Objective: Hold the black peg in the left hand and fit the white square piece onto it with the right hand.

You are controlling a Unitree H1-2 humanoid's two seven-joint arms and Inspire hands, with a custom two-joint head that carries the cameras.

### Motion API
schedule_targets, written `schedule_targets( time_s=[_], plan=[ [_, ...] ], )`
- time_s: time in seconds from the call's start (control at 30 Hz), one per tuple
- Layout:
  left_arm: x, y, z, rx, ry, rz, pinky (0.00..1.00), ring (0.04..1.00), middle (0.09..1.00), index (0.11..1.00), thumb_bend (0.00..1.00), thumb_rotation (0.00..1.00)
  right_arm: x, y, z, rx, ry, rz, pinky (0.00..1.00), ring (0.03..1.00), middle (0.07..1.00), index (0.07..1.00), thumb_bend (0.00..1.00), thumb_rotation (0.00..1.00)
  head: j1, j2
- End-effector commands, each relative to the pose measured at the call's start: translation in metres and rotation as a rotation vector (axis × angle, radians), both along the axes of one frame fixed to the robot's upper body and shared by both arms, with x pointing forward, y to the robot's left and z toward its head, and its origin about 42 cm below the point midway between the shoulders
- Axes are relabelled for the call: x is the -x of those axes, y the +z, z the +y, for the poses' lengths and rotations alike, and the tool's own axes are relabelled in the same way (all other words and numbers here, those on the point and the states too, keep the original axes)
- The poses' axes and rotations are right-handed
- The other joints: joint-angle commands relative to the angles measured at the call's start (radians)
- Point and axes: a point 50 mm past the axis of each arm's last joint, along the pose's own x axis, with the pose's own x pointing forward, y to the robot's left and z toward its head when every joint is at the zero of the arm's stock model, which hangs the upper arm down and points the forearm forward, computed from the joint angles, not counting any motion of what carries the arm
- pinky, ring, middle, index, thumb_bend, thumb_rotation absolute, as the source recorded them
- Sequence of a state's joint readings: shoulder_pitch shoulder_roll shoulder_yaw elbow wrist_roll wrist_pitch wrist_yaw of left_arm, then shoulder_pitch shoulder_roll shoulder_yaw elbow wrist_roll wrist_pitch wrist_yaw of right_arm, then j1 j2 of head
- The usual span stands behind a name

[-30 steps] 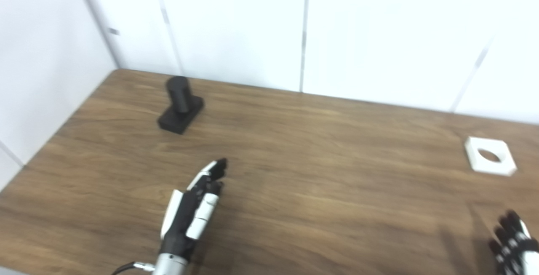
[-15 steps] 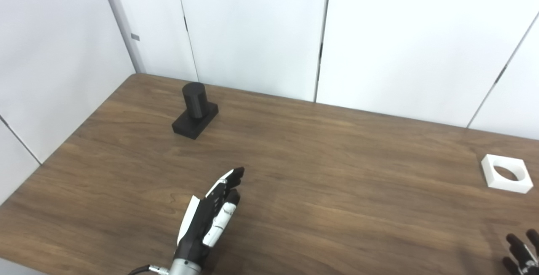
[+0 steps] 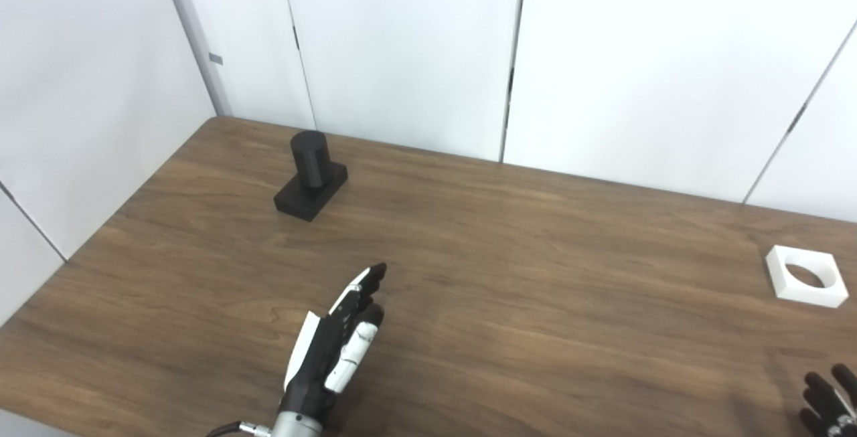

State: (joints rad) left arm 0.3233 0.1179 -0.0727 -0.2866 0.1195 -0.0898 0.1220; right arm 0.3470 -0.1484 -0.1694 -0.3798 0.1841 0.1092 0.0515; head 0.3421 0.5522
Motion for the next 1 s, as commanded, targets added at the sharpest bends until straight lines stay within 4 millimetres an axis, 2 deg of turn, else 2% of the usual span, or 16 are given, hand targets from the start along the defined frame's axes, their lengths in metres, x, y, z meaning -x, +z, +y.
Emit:
schedule_targets(
  time_s=[0.0, 0.07, 0.17, 0.23, 0.3, 0.4, 0.47, 0.57, 0.63, 0.7, 0.83, 0.97],
  plan=[
    [-0.002, 0.013, -0.018, 0.013, 0.044, -0.082, 0.93, 0.946, 0.950, 0.938, 0.58, 0.81, -0.003, 0.004, -0.003, -0.001, 0.003, -0.020, 0.99, 0.931, 0.886, 0.920, 0.65, 1.00, 0.008, -0.004],
    [-0.002, 0.021, -0.019, -0.021, 0.070, -0.099, 0.85, 0.916, 0.937, 0.923, 0.53, 0.69, -0.003, 0.004, -0.004, -0.011, 0.005, -0.019, 1.00, 0.943, 0.884, 0.917, 0.62, 1.00, 0.015, -0.007],
    [-0.006, 0.032, -0.016, -0.081, 0.106, -0.150, 0.84, 0.898, 0.914, 0.900, 0.51, 0.58, -0.003, 0.004, -0.004, -0.003, 0.005, -0.017, 1.00, 0.937, 0.880, 0.915, 0.57, 1.00, 0.027, -0.016],
    [-0.010, 0.041, -0.013, -0.091, 0.141, -0.182, 0.85, 0.909, 0.918, 0.891, 0.54, 0.46, -0.002, 0.004, -0.006, 0.009, 0.002, -0.018, 0.99, 0.931, 0.879, 0.912, 0.57, 1.00, 0.034, -0.019],
    [-0.015, 0.053, -0.007, -0.123, 0.187, -0.211, 0.86, 0.918, 0.925, 0.899, 0.58, 0.38, -0.003, 0.001, -0.008, 0.017, 0.003, -0.030, 0.99, 0.927, 0.884, 0.919, 0.59, 1.00, 0.048, -0.023],
    [-0.025, 0.068, 0.002, -0.228, 0.305, -0.219, 0.89, 0.925, 0.923, 0.900, 0.63, 0.32, -0.004, -0.001, -0.011, 0.019, 0.006, -0.032, 0.99, 0.932, 0.887, 0.922, 0.59, 1.00, 0.066, -0.032],
    [-0.035, 0.079, 0.010, -0.313, 0.393, -0.222, 0.90, 0.914, 0.909, 0.886, 0.68, 0.32, -0.004, -0.001, -0.012, 0.020, 0.007, -0.030, 1.00, 0.939, 0.892, 0.923, 0.59, 1.00, 0.074, -0.037],
    [-0.050, 0.088, 0.022, -0.388, 0.455, -0.225, 0.84, 0.874, 0.892, 0.880, 0.69, 0.28, -0.005, -0.002, -0.014, 0.005, 0.011, -0.025, 1.00, 0.948, 0.896, 0.920, 0.59, 1.00, 0.086, -0.044],
    [-0.060, 0.093, 0.029, -0.440, 0.496, -0.216, 0.83, 0.869, 0.889, 0.876, 0.69, 0.28, -0.005, -0.004, -0.015, 0.009, 0.012, -0.025, 1.00, 0.945, 0.896, 0.921, 0.59, 1.00, 0.091, -0.046],
    [-0.070, 0.097, 0.036, -0.494, 0.534, -0.204, 0.79, 0.851, 0.881, 0.865, 0.72, 0.32, -0.005, -0.006, -0.015, 0.019, 0.009, -0.023, 1.00, 0.938, 0.893, 0.920, 0.60, 1.00, 0.092, -0.048],
    [-0.085, 0.101, 0.046, -0.566, 0.577, -0.189, 0.77, 0.852, 0.884, 0.851, 0.76, 0.37, -0.006, -0.007, -0.016, 0.030, 0.005, -0.021, 1.00, 0.931, 0.893, 0.927, 0.62, 1.00, 0.087, -0.053],
    [-0.098, 0.099, 0.054, -0.637, 0.612, -0.171, 0.73, 0.852, 0.878, 0.837, 0.80, 0.43, -0.006, -0.009, -0.014, 0.018, 0.002, -0.025, 1.00, 0.926, 0.887, 0.920, 0.61, 1.00, 0.079, -0.054]
  ],
)
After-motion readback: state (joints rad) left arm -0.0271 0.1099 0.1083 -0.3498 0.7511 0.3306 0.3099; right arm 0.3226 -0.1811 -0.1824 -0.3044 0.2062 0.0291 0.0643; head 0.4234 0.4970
